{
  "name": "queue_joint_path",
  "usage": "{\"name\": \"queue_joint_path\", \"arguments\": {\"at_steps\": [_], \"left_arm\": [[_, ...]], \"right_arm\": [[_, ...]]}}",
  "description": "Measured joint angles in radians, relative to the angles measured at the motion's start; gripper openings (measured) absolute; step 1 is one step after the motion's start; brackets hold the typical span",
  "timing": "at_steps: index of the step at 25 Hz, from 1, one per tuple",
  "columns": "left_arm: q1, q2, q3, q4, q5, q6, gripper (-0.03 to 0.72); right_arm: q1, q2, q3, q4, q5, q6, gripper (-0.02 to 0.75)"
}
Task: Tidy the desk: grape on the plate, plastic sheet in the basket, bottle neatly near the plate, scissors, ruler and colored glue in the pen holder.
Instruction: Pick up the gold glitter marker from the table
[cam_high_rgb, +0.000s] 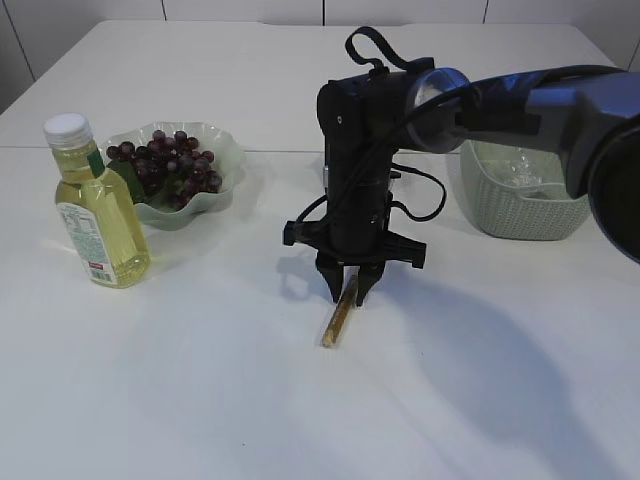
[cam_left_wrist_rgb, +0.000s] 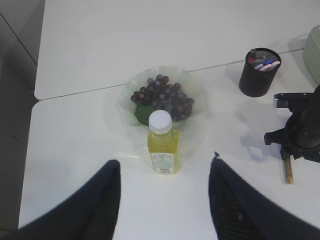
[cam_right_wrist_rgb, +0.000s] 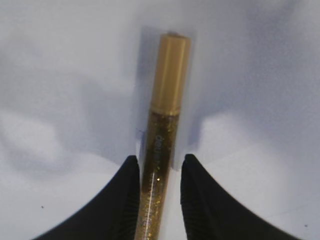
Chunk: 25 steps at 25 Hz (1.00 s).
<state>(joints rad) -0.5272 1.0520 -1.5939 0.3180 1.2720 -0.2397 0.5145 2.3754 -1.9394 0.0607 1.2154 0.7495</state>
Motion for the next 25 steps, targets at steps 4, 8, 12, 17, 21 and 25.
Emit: {"name": "queue_joint_path", "arguments": {"at_steps": [4, 8, 12, 17, 21, 25], "left_arm": [[0.0, 0.0, 0.0, -0.002, 0.0, 0.0, 0.416], [0.0, 0.0, 0.0, -0.005, 0.0, 0.0, 0.416], [0.0, 0.0, 0.0, -0.008, 0.0, 0.0, 0.416], [0.0, 0.0, 0.0, -0.01, 0.0, 0.0, 0.416], [0.0, 0.0, 0.0, -0.01, 0.0, 0.0, 0.416], [0.0, 0.0, 0.0, -0.01, 0.0, 0.0, 0.416]], "right_arm": [[0.0, 0.0, 0.0, 0.0, 0.0, 0.0, 0.239], [0.0, 0.0, 0.0, -0.001, 0.0, 0.0, 0.239], [0.0, 0.0, 0.0, -0.001, 0.0, 0.0, 0.239], [0.0, 0.0, 0.0, -0.001, 0.0, 0.0, 0.239], [0.0, 0.0, 0.0, 0.005, 0.0, 0.0, 0.239], [0.0, 0.0, 0.0, 0.021, 0.0, 0.0, 0.239]]}}
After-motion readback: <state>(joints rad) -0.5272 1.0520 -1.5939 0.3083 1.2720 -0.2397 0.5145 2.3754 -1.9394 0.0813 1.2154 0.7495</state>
